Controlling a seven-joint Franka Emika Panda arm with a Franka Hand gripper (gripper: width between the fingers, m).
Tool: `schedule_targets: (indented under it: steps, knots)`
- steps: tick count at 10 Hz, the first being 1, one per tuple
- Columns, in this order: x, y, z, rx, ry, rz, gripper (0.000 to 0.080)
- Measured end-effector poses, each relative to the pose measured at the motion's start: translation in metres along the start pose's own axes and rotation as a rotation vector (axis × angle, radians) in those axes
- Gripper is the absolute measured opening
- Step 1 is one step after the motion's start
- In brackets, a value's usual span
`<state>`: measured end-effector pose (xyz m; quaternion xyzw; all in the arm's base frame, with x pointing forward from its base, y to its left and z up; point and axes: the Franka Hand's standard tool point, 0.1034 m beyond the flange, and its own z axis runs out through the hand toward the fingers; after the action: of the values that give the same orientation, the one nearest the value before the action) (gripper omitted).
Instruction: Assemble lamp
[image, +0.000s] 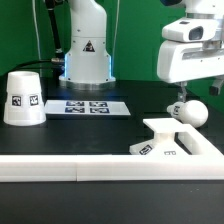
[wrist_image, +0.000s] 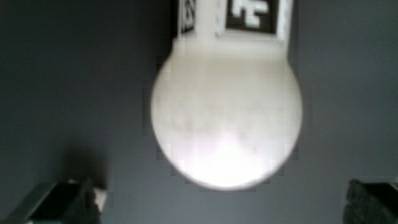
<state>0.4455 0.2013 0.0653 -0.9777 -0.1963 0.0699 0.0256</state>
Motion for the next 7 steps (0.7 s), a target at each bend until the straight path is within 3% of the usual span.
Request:
schedule_targets:
  steps: [4,7]
  knots:
    - [-0.004,-0.004,0.002,0.025,-0.274,0.002,0.0699]
    - [-0.006,0.007,0.012,0.002,-0.466,0.015,0.0699]
